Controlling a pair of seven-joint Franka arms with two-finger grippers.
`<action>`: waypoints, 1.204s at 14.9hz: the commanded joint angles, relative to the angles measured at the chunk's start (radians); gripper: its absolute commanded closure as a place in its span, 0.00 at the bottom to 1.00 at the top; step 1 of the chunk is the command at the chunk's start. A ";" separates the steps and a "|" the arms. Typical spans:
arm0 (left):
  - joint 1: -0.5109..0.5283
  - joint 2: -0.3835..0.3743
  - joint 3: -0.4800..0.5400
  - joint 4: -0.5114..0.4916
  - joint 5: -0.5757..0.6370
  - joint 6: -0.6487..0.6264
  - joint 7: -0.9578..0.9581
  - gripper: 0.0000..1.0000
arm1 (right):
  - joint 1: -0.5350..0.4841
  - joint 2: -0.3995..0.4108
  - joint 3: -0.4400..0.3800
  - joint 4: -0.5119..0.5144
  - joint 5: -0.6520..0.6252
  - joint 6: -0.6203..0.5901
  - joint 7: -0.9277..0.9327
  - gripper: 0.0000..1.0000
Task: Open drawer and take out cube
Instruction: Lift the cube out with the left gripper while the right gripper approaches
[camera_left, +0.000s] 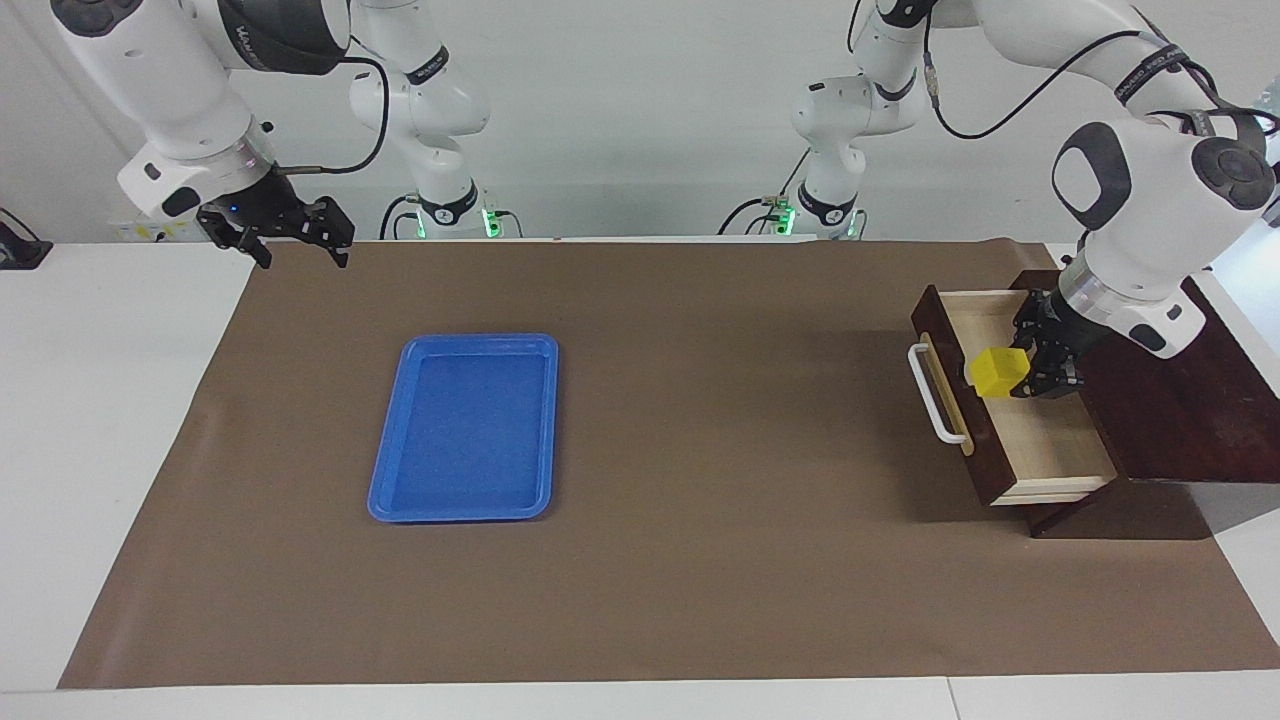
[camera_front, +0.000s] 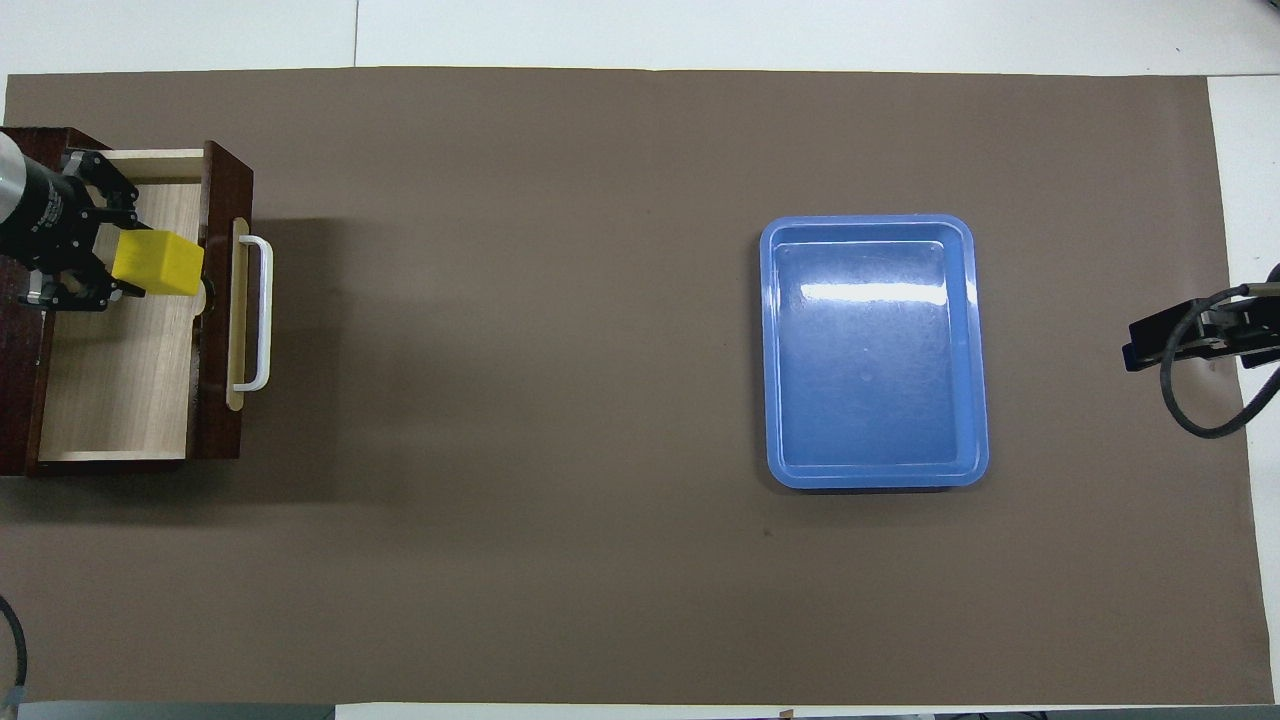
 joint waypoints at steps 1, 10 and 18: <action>-0.084 0.073 0.008 0.125 -0.005 -0.084 -0.111 1.00 | -0.018 -0.020 0.011 -0.019 0.036 0.006 -0.018 0.00; -0.272 0.067 0.006 0.114 -0.002 -0.044 -0.470 1.00 | 0.031 -0.035 0.013 -0.211 0.428 0.152 0.623 0.00; -0.345 0.057 0.005 0.085 -0.003 0.020 -0.610 1.00 | 0.268 0.140 0.013 -0.266 0.757 0.417 1.137 0.00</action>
